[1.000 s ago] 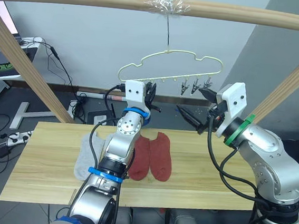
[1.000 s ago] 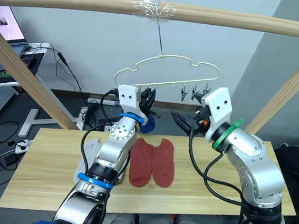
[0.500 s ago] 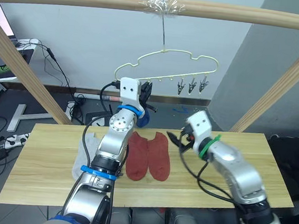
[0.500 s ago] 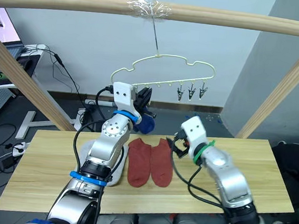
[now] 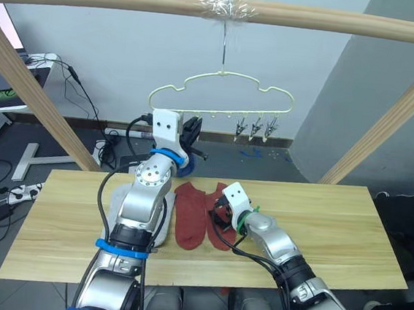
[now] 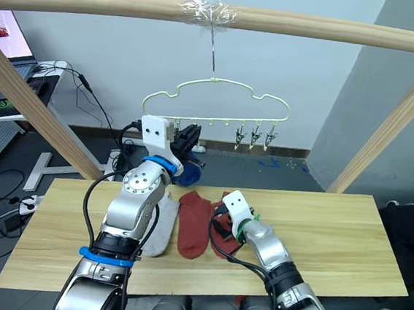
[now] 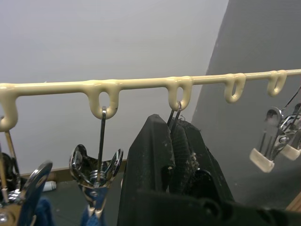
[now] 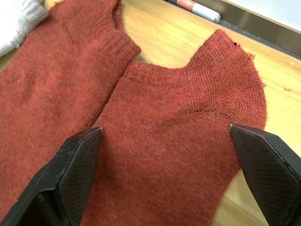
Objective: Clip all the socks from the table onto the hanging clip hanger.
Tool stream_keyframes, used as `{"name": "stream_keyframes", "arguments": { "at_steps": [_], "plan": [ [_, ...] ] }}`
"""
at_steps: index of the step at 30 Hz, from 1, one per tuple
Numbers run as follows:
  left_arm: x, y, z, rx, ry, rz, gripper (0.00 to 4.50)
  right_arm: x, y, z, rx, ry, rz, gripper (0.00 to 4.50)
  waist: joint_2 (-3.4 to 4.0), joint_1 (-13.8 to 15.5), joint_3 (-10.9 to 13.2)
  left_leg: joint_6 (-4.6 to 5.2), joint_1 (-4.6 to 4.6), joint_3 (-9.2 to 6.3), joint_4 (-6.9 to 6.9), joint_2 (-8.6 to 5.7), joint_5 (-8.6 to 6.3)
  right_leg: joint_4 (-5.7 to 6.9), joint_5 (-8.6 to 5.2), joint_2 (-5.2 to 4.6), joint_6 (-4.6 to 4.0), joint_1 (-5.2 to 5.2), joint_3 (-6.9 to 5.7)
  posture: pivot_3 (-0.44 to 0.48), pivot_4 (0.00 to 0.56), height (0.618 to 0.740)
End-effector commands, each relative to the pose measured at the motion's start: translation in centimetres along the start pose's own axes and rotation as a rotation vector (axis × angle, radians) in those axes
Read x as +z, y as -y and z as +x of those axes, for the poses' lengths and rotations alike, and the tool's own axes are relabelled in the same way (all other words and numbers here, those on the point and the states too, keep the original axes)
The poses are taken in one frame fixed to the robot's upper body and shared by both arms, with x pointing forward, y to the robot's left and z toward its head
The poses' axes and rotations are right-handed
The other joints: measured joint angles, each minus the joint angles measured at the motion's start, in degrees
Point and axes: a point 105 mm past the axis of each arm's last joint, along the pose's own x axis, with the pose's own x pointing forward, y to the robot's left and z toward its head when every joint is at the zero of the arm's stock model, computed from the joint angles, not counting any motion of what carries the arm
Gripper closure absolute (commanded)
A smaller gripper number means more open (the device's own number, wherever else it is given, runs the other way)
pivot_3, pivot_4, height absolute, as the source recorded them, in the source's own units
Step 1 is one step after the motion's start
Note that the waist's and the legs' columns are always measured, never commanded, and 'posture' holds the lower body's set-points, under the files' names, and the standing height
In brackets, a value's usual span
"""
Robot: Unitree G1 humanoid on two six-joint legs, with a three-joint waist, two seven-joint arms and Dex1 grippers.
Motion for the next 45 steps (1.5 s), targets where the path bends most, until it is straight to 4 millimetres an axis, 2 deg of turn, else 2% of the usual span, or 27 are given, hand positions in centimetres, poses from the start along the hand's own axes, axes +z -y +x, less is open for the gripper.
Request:
{"name": "stream_keyframes", "arguments": {
  "at_steps": [1,6,11,13,16,18,21,24,30,35,45],
  "plan": [
    [-0.2,-0.4,-0.4,0.013,-0.013,0.005,4.5,-2.1,0.0,-0.2,0.015,-0.061,-0.066,0.93,0.0,-0.02,-0.01,0.0,0.05,0.0,0.0,0.0,0.0,0.0,0.0,0.01,0.0,0.04,0.01,0.188,0.191,0.74],
    [-0.4,-0.8,-0.4,0.013,-0.019,0.011,4.5,-4.5,-0.1,-1.6,0.06,-0.123,-0.207,2.76,0.01,0.02,-0.11,0.0,0.16,0.01,-0.01,0.0,0.0,-0.01,-0.01,0.0,0.01,0.16,0.02,0.182,0.187,0.74],
    [-1.2,-0.7,-0.1,-0.033,-0.074,-0.08,4.5,-6.6,2.0,-4.7,0.055,-0.143,-0.4,4.46,-0.01,0.41,-0.22,0.0,0.18,0.02,0.01,-0.06,0.0,-0.06,-0.01,-0.04,0.02,0.24,0.03,0.167,0.181,0.74],
    [-1.7,-0.1,0.2,-0.087,-0.125,-0.207,4.5,-5.1,2.8,-6.0,0.047,-0.075,-0.498,4.46,-0.02,0.55,-0.25,0.0,0.22,0.04,0.06,-0.1,0.0,-0.07,-0.01,-0.06,0.02,0.28,0.06,0.165,0.181,0.74],
    [-1.9,0.5,0.3,-0.156,-0.195,-0.369,4.5,-2.5,2.8,-7.6,0.06,0.04,-0.638,4.46,-0.04,0.46,-0.24,0.01,0.19,0.03,0.11,-0.12,0.01,-0.07,-0.01,-0.06,0.03,0.28,0.06,0.156,0.179,0.74],
    [-2.1,0.9,0.2,-0.2,-0.264,-0.537,4.5,-0.4,3.0,-8.5,0.03,0.103,-0.829,4.46,-0.05,-0.59,-0.23,0.02,0.19,0.05,0.1,-0.11,0.01,-0.06,-0.01,-0.05,0.04,0.25,0.08,0.145,0.179,0.74],
    [-2.1,1.3,-0.1,-0.249,-0.326,-0.67,4.5,1.4,3.0,-9.1,0.01,0.147,-0.96,4.46,-0.07,-1.22,-0.24,0.01,0.19,0.03,0.09,-0.08,0.01,-0.04,-0.01,-0.03,0.04,0.21,0.07,0.14,0.177,0.74],
    [-1.7,1.9,-0.4,-0.327,-0.386,-0.784,4.5,4.4,3.2,-9.8,-0.044,0.221,-1.053,4.46,-0.08,-1.3,-0.24,0.01,0.2,-0.02,0.07,-0.07,0.01,-0.03,-0.01,-0.02,0.04,0.23,0.02,0.127,0.181,0.74],
    [-0.8,2.9,-0.9,-0.403,-0.426,-0.841,4.5,7.1,2.6,-10.2,-0.085,0.283,-1.117,4.46,-0.1,-0.66,-0.24,-0.02,0.16,-0.02,0.08,-0.14,0.02,-0.07,-0.02,-0.1,0.06,0.25,0.04,0.123,0.18,0.74],
    [-0.9,3.2,-1.0,-0.415,-0.432,-0.841,4.5,7.6,2.6,-10.0,-0.095,0.281,-1.155,4.46,-0.1,-0.51,-0.24,-0.12,0.17,-0.03,0.08,-0.14,0.08,-0.07,-0.02,-0.11,0.06,0.25,0.03,0.118,0.182,0.74],
    [-1.3,3.1,-1.3,-0.407,-0.44,-0.829,4.5,10.1,2.3,-10.3,-0.126,0.328,-1.206,4.46,-0.1,-0.5,-0.24,-0.15,0.16,-0.04,0.08,-0.14,0.09,-0.07,-0.02,-0.12,0.06,0.25,0.03,0.118,0.187,0.74]
  ]
}}
